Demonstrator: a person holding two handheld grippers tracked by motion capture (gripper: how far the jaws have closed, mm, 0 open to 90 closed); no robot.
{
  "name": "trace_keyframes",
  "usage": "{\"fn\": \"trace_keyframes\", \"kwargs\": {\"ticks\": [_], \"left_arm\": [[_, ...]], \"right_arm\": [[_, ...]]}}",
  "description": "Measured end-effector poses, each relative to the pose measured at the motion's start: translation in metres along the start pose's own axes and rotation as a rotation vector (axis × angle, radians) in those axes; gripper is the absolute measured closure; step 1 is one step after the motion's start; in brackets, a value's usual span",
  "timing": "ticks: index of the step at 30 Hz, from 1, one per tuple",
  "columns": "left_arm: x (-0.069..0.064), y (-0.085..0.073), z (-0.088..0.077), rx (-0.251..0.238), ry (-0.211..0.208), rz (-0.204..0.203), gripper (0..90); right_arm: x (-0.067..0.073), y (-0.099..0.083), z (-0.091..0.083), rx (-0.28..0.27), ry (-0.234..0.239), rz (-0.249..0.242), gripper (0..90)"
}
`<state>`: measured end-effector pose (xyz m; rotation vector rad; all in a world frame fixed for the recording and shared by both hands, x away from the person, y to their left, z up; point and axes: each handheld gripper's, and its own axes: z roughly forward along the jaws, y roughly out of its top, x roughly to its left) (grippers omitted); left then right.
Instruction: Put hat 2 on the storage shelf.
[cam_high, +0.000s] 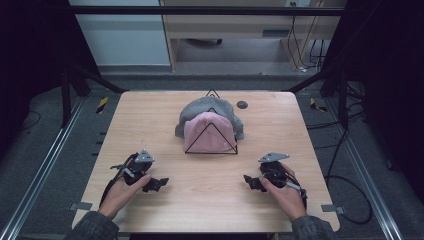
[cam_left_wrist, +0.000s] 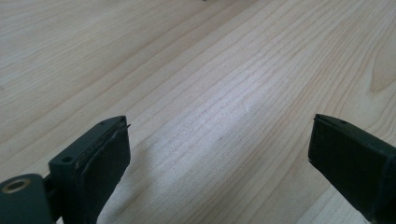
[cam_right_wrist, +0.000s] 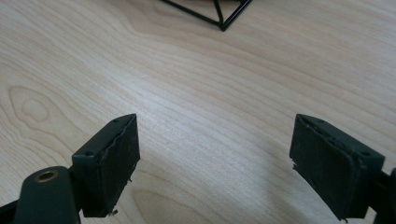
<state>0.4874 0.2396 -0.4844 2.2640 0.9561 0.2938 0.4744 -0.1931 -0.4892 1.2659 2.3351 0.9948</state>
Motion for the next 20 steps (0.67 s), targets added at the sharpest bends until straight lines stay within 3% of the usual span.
{"fn": "trace_keyframes", "kwargs": {"ticks": [5,9,13,16,20], "left_arm": [[0.000,-0.005,0.009,0.047,0.011,0.024,5.1],[-0.001,-0.009,0.013,0.036,0.032,0.054,0.4],[-0.002,-0.010,0.014,0.016,0.039,0.049,0.0],[-0.002,-0.010,0.014,0.014,0.044,0.046,0.0],[-0.002,-0.010,0.014,0.015,0.043,0.045,0.0]], "right_arm": [[0.008,-0.004,0.007,0.029,0.008,-0.039,12.9],[0.012,-0.007,0.012,0.047,-0.006,-0.056,9.8],[0.013,-0.010,0.015,0.023,-0.027,-0.062,5.5],[0.014,-0.015,0.018,-0.034,-0.040,-0.049,3.4],[0.014,-0.015,0.018,-0.038,-0.041,-0.052,3.3]]}}
